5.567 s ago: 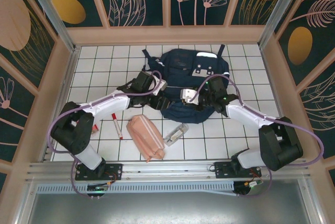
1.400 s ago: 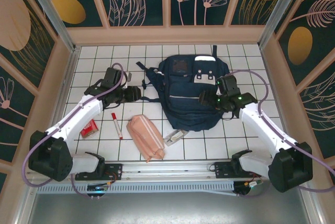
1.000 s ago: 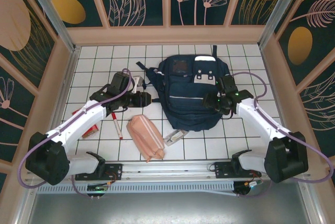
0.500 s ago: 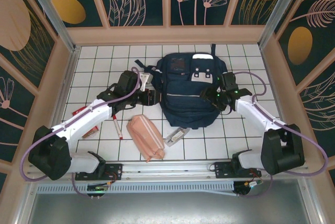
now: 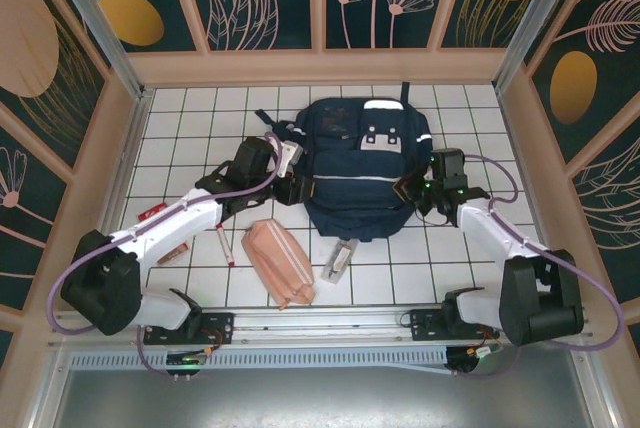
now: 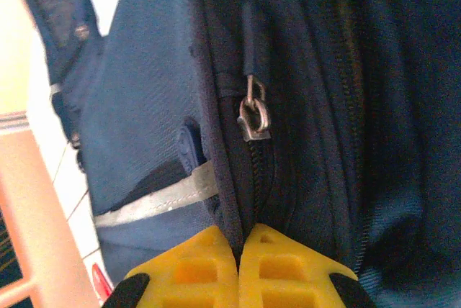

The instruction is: Pack books, pencil case, and school supplies into a backpack

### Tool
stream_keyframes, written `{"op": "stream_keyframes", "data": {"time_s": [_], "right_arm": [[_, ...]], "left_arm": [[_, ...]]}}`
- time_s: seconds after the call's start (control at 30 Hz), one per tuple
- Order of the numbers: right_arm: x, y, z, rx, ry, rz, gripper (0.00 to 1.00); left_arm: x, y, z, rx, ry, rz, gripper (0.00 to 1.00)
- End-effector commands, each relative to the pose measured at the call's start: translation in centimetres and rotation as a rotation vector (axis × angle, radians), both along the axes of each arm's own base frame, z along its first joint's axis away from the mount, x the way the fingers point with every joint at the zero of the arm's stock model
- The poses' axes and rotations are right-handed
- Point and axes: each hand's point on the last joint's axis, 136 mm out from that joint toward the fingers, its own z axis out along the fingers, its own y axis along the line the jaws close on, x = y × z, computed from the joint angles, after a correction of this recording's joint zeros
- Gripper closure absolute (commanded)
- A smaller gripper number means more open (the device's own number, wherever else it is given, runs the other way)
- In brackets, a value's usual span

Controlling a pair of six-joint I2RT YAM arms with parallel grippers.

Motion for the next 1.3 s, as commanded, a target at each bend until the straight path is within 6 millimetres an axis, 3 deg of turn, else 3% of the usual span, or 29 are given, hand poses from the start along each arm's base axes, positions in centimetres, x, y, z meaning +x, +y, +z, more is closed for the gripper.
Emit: {"op": "stream_keyframes", "data": {"time_s": [0.0, 0.33, 0.43, 0.6, 0.73, 0.8, 0.97, 1.1, 1.27], "right_arm": [[2.3, 1.1, 7.1, 0.077, -0.199, 0.036, 1.00], [4.6, 2.0, 12.8, 0.295, -0.226, 0.026, 1.00], [5.2, 2.1, 13.4, 0.312, -0.227, 0.027, 1.00], [5.5, 1.8, 12.7, 0.305, -0.206, 0.012, 1.00], [5.0, 1.2, 10.4, 0.252, -0.175, -0.007, 1.00], [4.4, 0.4, 8.0, 0.169, -0.141, -0.016, 1.00], [2.2, -1.3, 1.8, -0.041, -0.052, 0.013, 1.00], [0.4, -1.0, -1.5, -0.117, 0.009, 0.102, 0.86], [-0.4, -0.2, -1.8, -0.239, 0.022, 0.195, 0.61]], "left_arm": [[0.3, -0.7, 1.6, 0.009, -0.141, -0.086, 0.52], [0.3, -0.9, 3.0, 0.086, -0.344, -0.230, 0.52], [0.4, -1.0, 2.7, 0.092, -0.340, -0.234, 0.52], [0.3, -0.7, 2.8, 0.080, -0.331, -0.208, 0.51], [0.9, 1.2, 3.6, 0.102, -0.356, -0.087, 0.51], [2.1, 3.5, 3.8, 0.124, -0.306, 0.101, 0.49], [1.7, 6.7, 2.8, 0.174, -0.144, 0.305, 0.50], [0.5, 9.6, 1.0, 0.209, 0.019, 0.450, 0.46], [-0.7, 14.3, -1.7, 0.268, 0.190, 0.639, 0.38]]}}
